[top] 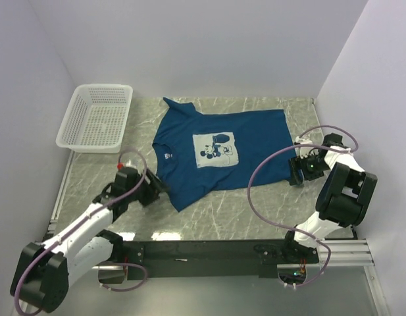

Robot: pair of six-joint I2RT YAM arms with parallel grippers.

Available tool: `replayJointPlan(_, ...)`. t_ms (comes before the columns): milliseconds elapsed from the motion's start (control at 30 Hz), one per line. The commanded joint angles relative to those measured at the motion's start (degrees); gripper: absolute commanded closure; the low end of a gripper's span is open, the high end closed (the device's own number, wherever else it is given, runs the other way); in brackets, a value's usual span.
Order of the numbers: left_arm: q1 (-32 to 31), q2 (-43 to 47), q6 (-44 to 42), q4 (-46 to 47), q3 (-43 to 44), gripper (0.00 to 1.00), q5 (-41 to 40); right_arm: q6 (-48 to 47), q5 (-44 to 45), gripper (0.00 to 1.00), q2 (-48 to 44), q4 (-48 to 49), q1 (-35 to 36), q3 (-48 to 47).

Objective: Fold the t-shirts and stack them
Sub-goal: Flatten the tshirt out

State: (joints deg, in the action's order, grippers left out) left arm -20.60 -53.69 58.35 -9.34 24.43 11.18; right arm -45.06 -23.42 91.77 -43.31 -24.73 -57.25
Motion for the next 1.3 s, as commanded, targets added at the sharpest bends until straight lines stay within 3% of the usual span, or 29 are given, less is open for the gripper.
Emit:
replayJointPlan(0, -1.37, 4.99, 9.05, 1.61, -5.34, 0.29, 1.12, 3.48, 0.48, 0.16, 2.09, 3.4, 0.21, -1.89)
replayJointPlan(100, -2.07, 3.6, 10.12, 1.61, -6.06, 0.3, 1.04, 5.68, -0.66, 0.18, 4.03, 3.58, 0.12, -3.04)
replayJointPlan(367, -5.85, -11.51, 9.24, 8.91, -3.42, 0.31, 1.57, 8.32, -3.3, 0.25, 7.46, 2.18, 1.96, -5.06)
replayJointPlan(500, -6.47, -15.56, 7.93, 11.19, -2.37, 0.47, 1.3, 9.37, -3.91, 0.33, 9.03, 2.0, 2.93, -5.93)
replayJointPlan(533, -6.47, -15.57, 7.66, 11.45, -2.28, 0.58, 1.39, 9.55, -4.26, 0.4, 9.65, 1.48, 2.93, -6.9)
replayJointPlan(600, -6.56, -14.96, 6.52, 11.19, -1.93, 0.67, 1.39, 9.64, -4.88, 0.52, 10.71, 0.16, 2.93, -7.52)
replayJointPlan(667, -6.47, -14.34, 5.64, 11.19, -1.49, 0.85, 2.09, 10.25, -4.18, 0.63, 10.63, 0.5, 2.85, -7.35)
replayJointPlan(700, -6.56, -13.38, 4.94, 10.75, -1.31, 0.93, 2.35, 10.43, -4.18, 0.77, 10.1, 0.42, 2.67, -7.35)
replayJointPlan(733, -6.47, -12.85, 4.59, 10.4, -1.05, 1.0, 2.79, 10.52, -4.18, 0.82, 9.58, 0.42, 2.5, -7.08)
replayJointPlan(867, -6.47, -7.23, 3.44, 4.09, 0.27, 1.0, 2.97, 8.59, -3.65, 0.96, 4.92, -2.47, 0.04, -6.56)
replayJointPlan(1033, -6.38, 4.9, 2.65, -9.26, 2.73, 1.0, 0.51, 0.95, 1.7, 0.98, -4.3, -7.57, -2.86, -4.8)
replayJointPlan(1267, -6.38, 8.69, 1.77, -14.48, 0.63, 1.0, 6.38, -8.81, 6.19, 0.89, -10.73, -15.04, -4.36, 1.78)
